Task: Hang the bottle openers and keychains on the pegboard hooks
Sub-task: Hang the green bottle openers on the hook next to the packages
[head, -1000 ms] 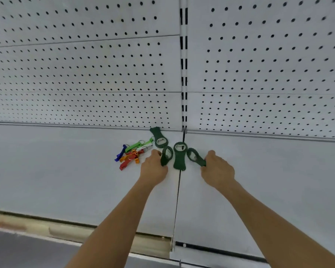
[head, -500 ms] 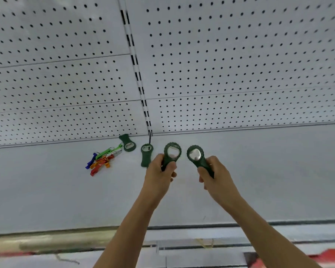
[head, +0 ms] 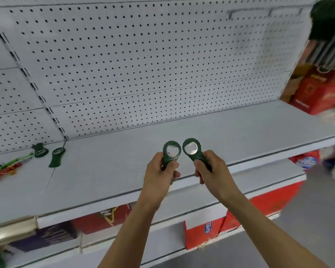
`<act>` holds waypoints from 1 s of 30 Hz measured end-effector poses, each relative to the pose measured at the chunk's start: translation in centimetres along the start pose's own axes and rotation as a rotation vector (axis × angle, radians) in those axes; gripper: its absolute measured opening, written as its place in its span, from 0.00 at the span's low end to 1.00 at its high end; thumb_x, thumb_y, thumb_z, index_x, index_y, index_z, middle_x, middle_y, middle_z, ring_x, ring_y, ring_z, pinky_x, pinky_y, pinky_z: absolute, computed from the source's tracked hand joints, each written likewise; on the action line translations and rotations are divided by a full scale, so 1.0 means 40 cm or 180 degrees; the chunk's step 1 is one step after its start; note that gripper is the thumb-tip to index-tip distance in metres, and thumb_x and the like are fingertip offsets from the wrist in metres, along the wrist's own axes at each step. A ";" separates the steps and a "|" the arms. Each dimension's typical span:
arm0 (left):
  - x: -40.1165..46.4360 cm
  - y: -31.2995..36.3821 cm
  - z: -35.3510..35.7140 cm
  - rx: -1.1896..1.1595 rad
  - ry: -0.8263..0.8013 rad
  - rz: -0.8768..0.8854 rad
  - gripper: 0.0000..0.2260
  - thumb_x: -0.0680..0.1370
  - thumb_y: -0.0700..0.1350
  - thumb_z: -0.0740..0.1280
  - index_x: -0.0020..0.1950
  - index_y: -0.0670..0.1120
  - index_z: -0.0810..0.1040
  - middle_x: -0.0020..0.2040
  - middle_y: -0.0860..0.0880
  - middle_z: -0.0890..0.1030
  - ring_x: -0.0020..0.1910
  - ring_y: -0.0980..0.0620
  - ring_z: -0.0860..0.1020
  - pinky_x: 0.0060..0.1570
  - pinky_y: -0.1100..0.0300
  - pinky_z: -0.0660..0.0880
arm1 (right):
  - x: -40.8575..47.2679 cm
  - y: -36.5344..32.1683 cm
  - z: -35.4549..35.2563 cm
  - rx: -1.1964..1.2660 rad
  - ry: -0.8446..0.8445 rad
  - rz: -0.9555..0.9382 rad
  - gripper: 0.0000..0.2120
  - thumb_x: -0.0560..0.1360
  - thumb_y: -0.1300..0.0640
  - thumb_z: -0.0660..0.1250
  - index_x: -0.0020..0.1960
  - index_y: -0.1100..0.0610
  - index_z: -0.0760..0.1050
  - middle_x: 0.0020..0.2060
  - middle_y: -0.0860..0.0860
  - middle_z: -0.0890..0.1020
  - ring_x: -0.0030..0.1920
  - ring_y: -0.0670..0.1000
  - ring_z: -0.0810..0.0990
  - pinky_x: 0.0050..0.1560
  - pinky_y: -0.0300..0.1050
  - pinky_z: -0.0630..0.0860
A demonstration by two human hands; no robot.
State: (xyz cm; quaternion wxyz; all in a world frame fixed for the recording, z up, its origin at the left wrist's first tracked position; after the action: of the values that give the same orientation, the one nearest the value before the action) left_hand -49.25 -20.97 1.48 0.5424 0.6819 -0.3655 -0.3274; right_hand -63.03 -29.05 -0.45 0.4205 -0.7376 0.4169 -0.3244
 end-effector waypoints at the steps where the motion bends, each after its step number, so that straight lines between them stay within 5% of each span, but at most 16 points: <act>1: -0.015 0.007 0.043 -0.0004 -0.0056 0.0013 0.03 0.79 0.39 0.63 0.51 0.42 0.74 0.44 0.43 0.82 0.33 0.57 0.80 0.29 0.71 0.71 | -0.018 0.016 -0.041 0.0011 0.0044 -0.0002 0.04 0.79 0.58 0.60 0.46 0.57 0.69 0.34 0.54 0.80 0.30 0.47 0.75 0.32 0.41 0.74; 13: -0.032 0.120 0.376 0.0054 -0.0681 0.0212 0.03 0.80 0.40 0.64 0.53 0.44 0.75 0.43 0.45 0.83 0.34 0.56 0.81 0.33 0.71 0.74 | -0.074 0.122 -0.372 0.0316 0.0651 0.0069 0.05 0.80 0.57 0.60 0.46 0.55 0.70 0.35 0.54 0.80 0.30 0.46 0.76 0.31 0.33 0.71; 30: 0.235 0.296 0.781 -0.0534 -0.0541 0.0526 0.04 0.81 0.43 0.63 0.51 0.46 0.76 0.41 0.51 0.83 0.35 0.52 0.82 0.39 0.59 0.79 | 0.229 0.212 -0.758 0.0567 0.0948 -0.0241 0.06 0.80 0.61 0.59 0.44 0.57 0.70 0.35 0.56 0.80 0.31 0.50 0.75 0.29 0.34 0.69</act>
State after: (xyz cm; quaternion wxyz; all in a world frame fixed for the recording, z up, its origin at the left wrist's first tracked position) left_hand -72.41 -46.35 6.44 0.5897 0.5716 -0.4364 -0.3677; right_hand -87.03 -50.33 6.36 0.4052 -0.6565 0.4161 -0.4814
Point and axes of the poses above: each hand's wrist, its own x-axis towards the middle knuckle, its own z-axis out of the palm, y = z × x, the point moved 1 cm from there along x, towards the middle knuckle
